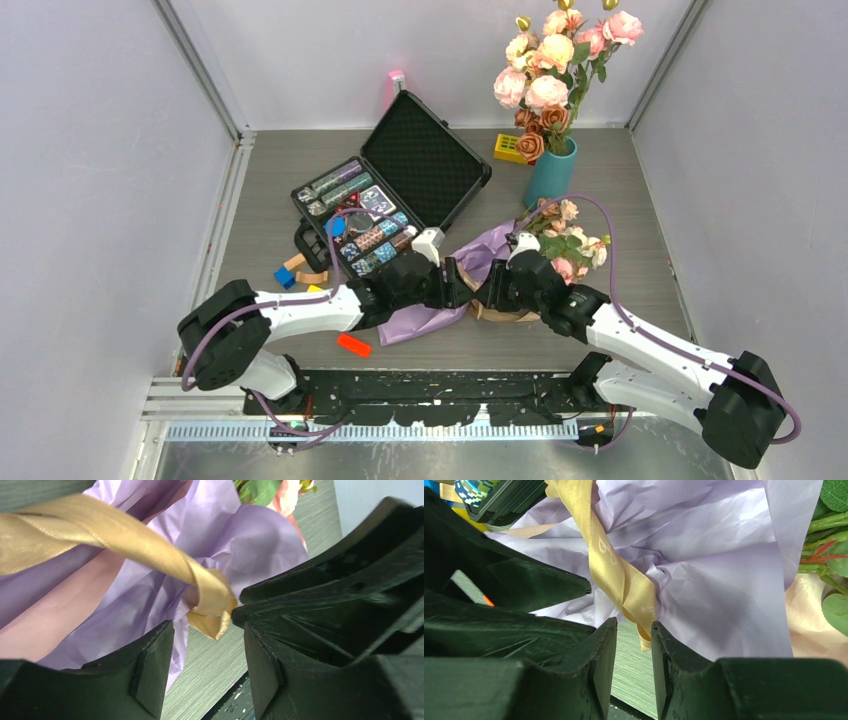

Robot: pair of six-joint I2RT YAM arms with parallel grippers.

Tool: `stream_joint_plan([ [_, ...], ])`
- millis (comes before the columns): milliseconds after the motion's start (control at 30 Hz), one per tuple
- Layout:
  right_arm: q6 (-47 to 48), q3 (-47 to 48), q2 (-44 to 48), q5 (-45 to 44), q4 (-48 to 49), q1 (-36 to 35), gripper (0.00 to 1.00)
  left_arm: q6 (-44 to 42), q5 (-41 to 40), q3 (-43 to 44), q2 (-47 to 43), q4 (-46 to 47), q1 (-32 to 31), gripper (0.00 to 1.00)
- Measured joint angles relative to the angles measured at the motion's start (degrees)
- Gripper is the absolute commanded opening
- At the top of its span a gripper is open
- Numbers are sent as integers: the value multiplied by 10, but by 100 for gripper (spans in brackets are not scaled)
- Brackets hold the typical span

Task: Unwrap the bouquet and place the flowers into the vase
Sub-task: Untie the ribbon from the wrapping paper.

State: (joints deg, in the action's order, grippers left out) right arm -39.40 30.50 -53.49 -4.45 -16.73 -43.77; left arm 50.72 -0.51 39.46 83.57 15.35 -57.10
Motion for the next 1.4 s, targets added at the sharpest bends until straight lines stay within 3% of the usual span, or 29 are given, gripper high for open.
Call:
stream_joint_plan([
  [333,-4,-4,0,-11,1,0,33,-24,-25,48,3,-19,-8,54],
  [567,-6,-5,-3,-16,5,0,32,-34,-33,60,26,-39,-13,44],
  [900,-11,-9,-16,-16,16,0,32,-37,-49,78,38,-67,-18,45],
  [1067,-11,-11,-21,-20,18,1,30,-40,-48,86,53,-66,-18,22],
  [1233,-11,-13,-22,-19,24,1,14,-42,-45,88,67,-65,-18,0],
  [1333,-11,-13,-26,-22,27,1,2,-45,-49,88,65,-66,-18,0],
  [1400,-13,-13,-28,-27,28,1,0,-45,-55,88,57,-76,-18,0],
])
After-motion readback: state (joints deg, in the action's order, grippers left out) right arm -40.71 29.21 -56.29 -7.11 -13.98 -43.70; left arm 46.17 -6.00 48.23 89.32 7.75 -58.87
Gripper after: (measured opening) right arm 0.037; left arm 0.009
